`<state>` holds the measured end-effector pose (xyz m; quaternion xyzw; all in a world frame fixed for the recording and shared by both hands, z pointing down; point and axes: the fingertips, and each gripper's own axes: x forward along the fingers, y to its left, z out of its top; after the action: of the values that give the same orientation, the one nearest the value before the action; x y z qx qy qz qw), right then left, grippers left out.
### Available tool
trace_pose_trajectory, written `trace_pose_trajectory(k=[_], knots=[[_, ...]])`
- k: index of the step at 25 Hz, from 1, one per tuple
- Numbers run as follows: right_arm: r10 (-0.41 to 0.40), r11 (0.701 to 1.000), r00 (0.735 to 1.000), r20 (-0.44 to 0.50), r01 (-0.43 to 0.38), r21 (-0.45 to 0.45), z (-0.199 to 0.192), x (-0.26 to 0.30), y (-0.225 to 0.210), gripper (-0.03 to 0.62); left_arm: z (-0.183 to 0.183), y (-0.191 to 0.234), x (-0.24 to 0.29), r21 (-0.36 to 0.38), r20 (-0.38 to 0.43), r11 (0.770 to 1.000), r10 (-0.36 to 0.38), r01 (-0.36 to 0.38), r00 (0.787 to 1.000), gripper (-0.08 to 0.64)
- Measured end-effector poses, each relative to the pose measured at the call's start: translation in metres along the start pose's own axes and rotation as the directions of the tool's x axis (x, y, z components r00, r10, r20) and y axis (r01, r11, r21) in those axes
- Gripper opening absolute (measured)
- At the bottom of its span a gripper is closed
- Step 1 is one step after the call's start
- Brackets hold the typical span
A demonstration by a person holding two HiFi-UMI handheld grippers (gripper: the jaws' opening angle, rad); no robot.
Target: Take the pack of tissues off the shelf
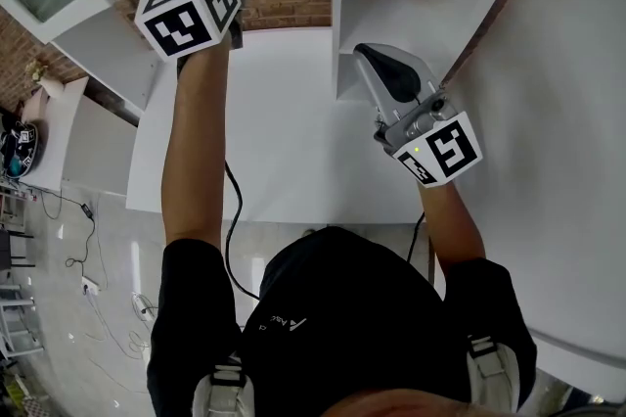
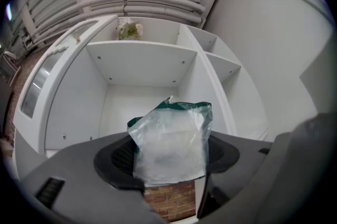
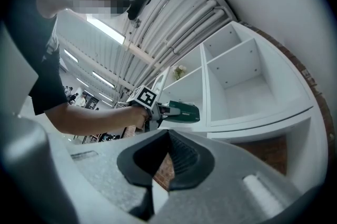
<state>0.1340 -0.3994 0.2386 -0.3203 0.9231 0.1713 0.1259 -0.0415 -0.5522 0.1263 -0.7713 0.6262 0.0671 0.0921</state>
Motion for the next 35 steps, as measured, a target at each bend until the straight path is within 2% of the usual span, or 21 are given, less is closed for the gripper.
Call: trace_pose_trajectory(k=[5,11,21,25,28,35], knots=[[-0.015,1.0,1.0,0.013,0.015,0.015,0.004,-0.002,0.001,0.002,0.005,-0.005,-0.052,-0.065,0.095,0.996,-0.047,0.053,0.994,0.302],[-0.027,0.999,0.999,0.027,0.026,0.033,0.005,-0.005,0.005,0.002,-0.006,-0.023,-0.12,-0.11,0.192,0.98,-0.144,0.167,0.971,0.302],[-0.042,0.998,0.998,0.04,0.041,0.039,-0.003,-0.007,0.019,0.002,-0.043,-0.06,-0.183,-0.162,0.221,0.952,-0.222,0.26,0.95,0.302],[-0.065,0.997,0.997,0.035,0.063,0.04,-0.011,-0.018,0.016,0.002,-0.052,-0.076,-0.186,-0.166,0.232,0.939,-0.26,0.302,0.937,0.302],[-0.073,0.997,0.997,0.032,0.072,0.026,-0.015,-0.031,0.012,0.002,-0.057,-0.094,-0.185,-0.139,0.229,0.939,-0.278,0.314,0.933,0.302],[-0.115,0.993,0.993,0.02,0.115,0.019,-0.008,-0.037,0.014,0.0,-0.051,-0.1,-0.185,-0.129,0.236,0.926,-0.319,0.355,0.918,0.302]])
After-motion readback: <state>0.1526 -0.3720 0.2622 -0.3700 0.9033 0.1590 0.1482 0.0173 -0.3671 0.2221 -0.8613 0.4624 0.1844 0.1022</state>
